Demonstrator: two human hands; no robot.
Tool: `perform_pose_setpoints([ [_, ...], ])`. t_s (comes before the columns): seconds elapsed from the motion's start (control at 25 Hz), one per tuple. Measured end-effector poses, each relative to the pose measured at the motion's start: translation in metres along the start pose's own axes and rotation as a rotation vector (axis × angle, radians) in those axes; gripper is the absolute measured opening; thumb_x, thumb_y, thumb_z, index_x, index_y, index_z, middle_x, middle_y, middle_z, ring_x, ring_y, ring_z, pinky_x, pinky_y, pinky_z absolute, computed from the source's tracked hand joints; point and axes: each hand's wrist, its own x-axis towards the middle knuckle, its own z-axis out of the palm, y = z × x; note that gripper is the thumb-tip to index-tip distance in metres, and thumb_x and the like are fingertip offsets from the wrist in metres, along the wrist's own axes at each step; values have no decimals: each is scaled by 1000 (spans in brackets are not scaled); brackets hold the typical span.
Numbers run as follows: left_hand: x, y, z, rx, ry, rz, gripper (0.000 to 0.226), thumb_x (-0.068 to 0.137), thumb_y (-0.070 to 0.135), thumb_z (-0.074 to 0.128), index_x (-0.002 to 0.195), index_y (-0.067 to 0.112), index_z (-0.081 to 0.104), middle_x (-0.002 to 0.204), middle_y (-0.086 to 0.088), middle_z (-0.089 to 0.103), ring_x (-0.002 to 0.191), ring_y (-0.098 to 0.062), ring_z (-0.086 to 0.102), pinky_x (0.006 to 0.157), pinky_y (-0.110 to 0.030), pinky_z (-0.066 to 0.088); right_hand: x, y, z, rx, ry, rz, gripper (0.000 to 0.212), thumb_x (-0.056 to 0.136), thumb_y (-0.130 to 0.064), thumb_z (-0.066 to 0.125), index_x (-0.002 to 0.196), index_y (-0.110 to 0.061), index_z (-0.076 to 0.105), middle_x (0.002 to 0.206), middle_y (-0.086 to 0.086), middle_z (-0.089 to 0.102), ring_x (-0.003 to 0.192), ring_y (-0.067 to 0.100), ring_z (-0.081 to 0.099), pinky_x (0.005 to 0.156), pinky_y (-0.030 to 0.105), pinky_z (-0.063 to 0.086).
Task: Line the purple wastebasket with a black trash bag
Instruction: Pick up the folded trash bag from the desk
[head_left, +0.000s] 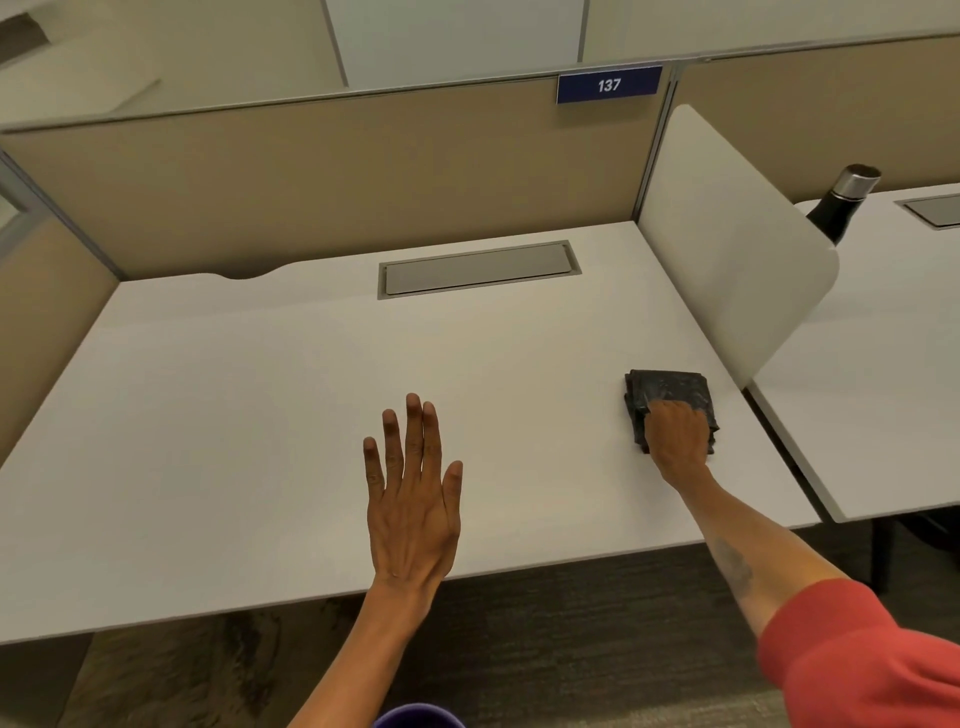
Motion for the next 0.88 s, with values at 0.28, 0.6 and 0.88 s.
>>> perform_pose_setpoints([
  [0.28, -5, 4, -8, -20, -6, 2, 63, 107, 39, 18, 161, 13, -1, 171, -6, -5, 157, -26, -6, 127, -42, -10, -8, 1, -20, 263, 44, 145, 19, 102, 1, 41, 114, 4, 56, 101, 23, 68, 91, 39, 67, 70, 46, 53],
  [0.6, -21, 12, -35, -42, -11, 25, 63, 107, 42, 11, 161, 14, -2, 171, -7, -4, 157, -26, -7, 127, -44, -8, -29, 14, -64, 338, 139, 184, 17, 105, 0, 37, 110, 5, 52, 95, 27, 68, 84, 43, 68, 66, 48, 54],
  [0.88, -45, 8, -77, -50, 15, 63, 64, 106, 43, 14, 161, 13, 3, 171, -7, -2, 157, -26, -6, 127, -43, -10, -78, 8, -120, 249, 224, 132, 20, 105, 1, 38, 110, 5, 57, 93, 26, 70, 82, 38, 70, 68, 43, 55],
])
